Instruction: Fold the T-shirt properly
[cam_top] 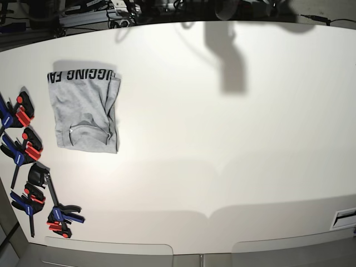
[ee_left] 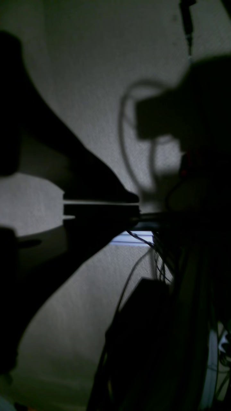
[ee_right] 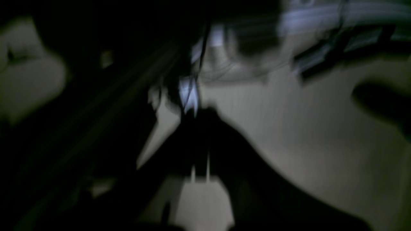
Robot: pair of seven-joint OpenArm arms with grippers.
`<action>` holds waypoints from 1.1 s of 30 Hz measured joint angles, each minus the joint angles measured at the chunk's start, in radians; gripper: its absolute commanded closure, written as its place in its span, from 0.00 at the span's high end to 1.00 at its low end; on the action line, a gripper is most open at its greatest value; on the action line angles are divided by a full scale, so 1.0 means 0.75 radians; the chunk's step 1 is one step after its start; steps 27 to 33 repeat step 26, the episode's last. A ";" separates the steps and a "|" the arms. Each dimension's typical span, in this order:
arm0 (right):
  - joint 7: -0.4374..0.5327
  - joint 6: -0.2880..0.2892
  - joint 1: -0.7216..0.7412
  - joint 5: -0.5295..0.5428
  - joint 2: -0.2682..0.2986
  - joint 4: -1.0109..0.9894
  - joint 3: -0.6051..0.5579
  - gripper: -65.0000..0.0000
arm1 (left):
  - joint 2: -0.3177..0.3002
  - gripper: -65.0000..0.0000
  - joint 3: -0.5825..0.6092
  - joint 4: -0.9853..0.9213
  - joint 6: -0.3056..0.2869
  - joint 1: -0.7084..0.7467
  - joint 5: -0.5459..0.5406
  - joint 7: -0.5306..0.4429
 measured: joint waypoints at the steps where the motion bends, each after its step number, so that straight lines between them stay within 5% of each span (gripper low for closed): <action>1: -0.003 0.000 0.030 0.016 -0.008 -0.048 0.001 0.00 | -0.001 0.00 0.000 -0.026 -0.001 -0.013 0.001 -0.001; 12: 0.126 -0.014 0.195 0.031 -0.005 -0.270 0.001 0.00 | 0.021 0.00 0.000 -0.110 -0.001 -0.054 0.002 -0.009; 19: -0.006 -0.077 0.190 0.270 0.032 -0.356 0.001 0.00 | 0.021 0.00 0.000 -0.110 -0.001 -0.053 0.002 -0.008; 33: 0.009 -0.076 0.202 0.269 0.033 -0.353 0.001 0.00 | 0.020 0.00 0.000 -0.110 -0.001 -0.053 0.001 -0.043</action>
